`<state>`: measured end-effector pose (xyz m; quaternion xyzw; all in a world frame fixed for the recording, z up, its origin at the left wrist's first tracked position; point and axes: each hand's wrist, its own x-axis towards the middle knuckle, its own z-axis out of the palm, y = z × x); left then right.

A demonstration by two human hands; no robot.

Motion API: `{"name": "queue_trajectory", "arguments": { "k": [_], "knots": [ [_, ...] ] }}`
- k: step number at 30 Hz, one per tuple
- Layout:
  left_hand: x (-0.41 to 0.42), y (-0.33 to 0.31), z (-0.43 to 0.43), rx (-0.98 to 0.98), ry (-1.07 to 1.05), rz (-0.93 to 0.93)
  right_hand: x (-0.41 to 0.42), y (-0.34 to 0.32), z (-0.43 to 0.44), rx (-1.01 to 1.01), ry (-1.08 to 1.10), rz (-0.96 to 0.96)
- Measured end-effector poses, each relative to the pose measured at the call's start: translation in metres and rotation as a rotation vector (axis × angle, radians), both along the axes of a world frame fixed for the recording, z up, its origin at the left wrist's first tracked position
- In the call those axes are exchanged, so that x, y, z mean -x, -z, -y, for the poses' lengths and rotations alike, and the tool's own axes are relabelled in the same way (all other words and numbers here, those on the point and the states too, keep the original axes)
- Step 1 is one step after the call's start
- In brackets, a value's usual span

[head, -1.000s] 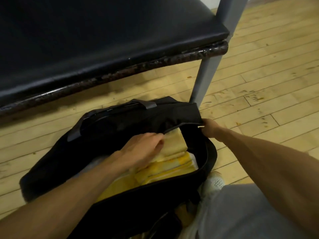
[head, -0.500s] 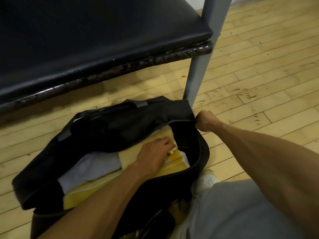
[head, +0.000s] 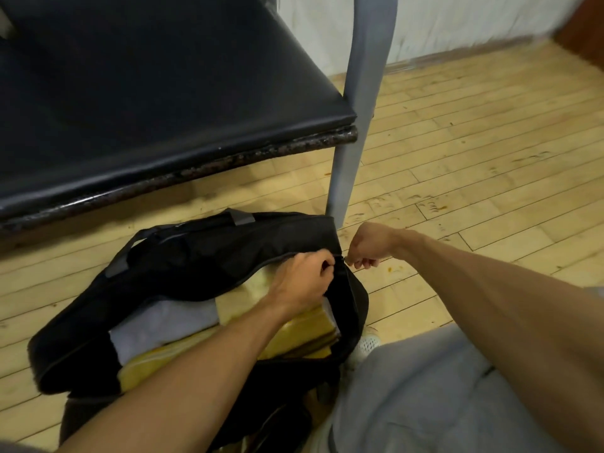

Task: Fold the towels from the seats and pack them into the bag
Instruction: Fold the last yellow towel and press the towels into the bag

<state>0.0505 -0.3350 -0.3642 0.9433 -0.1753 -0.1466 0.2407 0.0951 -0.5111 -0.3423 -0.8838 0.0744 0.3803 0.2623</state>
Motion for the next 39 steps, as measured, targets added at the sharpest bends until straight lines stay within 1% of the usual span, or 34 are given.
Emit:
{"name": "queue_trajectory", "arguments": {
  "k": [2, 3, 5, 7, 11, 14, 16, 18, 19, 21, 23, 27, 29, 32, 39],
  "knots": [
    [0.003, -0.002, 0.019, 0.141, -0.014, -0.078, 0.003, 0.005, 0.004, -0.05, 0.085, 0.024],
    [0.003, 0.0, 0.027, 0.155, -0.014, -0.119, 0.004, 0.008, 0.005, -0.07, 0.125, 0.031],
    [-0.001, 0.011, 0.041, 0.106, -0.018, -0.156, 0.004, 0.016, 0.009, -0.11, 0.198, 0.031],
    [-0.006, 0.023, 0.049, 0.093, -0.083, -0.145, 0.003, 0.023, 0.012, -0.147, 0.254, 0.008],
    [-0.012, 0.037, 0.057, 0.221, -0.243, -0.113, -0.002, 0.036, 0.016, -0.231, 0.338, -0.068],
    [-0.015, 0.042, 0.059, 0.215, -0.237, -0.08, -0.004, 0.039, 0.023, -0.292, 0.356, -0.08],
    [-0.016, 0.044, 0.059, 0.227, -0.221, -0.087, -0.006, 0.044, 0.025, -0.282, 0.422, -0.008],
    [-0.017, 0.046, 0.056, 0.272, -0.251, -0.115, -0.008, 0.052, 0.026, -0.199, 0.526, 0.061],
    [-0.017, 0.047, 0.054, 0.297, -0.277, -0.128, -0.007, 0.054, 0.026, -0.158, 0.555, 0.05],
    [-0.017, 0.049, 0.049, 0.335, -0.312, -0.156, -0.004, 0.059, 0.021, -0.134, 0.54, -0.077],
    [-0.018, 0.048, 0.043, 0.369, -0.316, -0.191, 0.0, 0.065, 0.011, -0.185, 0.499, -0.216],
    [-0.024, 0.046, 0.033, 0.429, -0.287, -0.218, -0.003, 0.076, -0.007, -0.366, 0.572, -0.323],
    [-0.026, 0.044, 0.03, 0.421, -0.267, -0.222, -0.007, 0.073, -0.008, -0.421, 0.593, -0.365],
    [-0.027, 0.04, 0.029, 0.343, -0.201, -0.215, -0.008, 0.068, -0.009, -0.431, 0.7, -0.366],
    [-0.008, 0.016, 0.013, 0.198, -0.105, -0.087, -0.004, 0.063, -0.015, -0.412, 1.001, -0.256]
  ]
}}
